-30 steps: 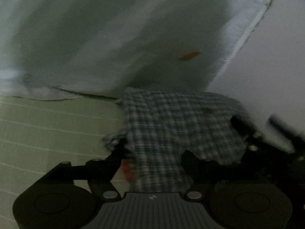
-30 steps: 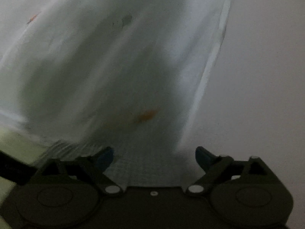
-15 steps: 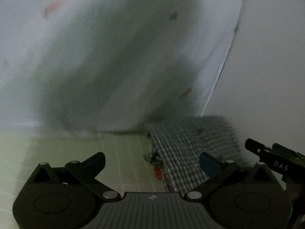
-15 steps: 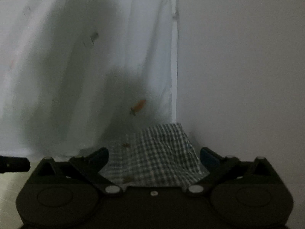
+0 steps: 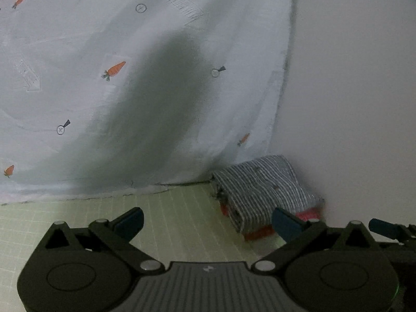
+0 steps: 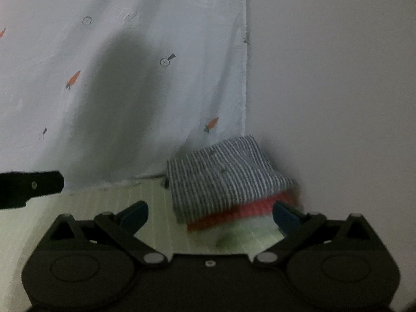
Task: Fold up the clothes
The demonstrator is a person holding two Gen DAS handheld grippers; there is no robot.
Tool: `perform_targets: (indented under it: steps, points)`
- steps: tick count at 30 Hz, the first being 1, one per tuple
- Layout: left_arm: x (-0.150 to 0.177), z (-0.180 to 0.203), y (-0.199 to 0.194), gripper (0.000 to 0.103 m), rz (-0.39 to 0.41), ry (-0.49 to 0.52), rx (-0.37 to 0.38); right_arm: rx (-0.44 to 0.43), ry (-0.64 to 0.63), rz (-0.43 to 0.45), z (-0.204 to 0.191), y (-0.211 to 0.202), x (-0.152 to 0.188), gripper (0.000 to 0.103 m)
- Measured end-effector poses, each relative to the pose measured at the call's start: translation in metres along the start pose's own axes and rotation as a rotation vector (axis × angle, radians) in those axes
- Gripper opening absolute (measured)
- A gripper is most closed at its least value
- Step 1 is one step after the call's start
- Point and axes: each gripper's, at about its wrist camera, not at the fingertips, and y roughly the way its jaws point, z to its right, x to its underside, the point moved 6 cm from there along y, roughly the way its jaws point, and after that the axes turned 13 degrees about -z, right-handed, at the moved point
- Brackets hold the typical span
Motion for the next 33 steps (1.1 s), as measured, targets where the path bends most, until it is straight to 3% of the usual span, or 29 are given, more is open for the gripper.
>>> perform_targets:
  steps: [13,33]
  points:
    - [0.062,-0.04,-0.045,0.103,-0.095,0.06,0.029,0.088,0.04,-0.09,-0.041,-0.063,0.074,0.103]
    - [0.071,-0.056,-0.061,0.103,-0.076,0.095,0.059,0.115,0.068,-0.053,-0.054,-0.082,0.08,0.103]
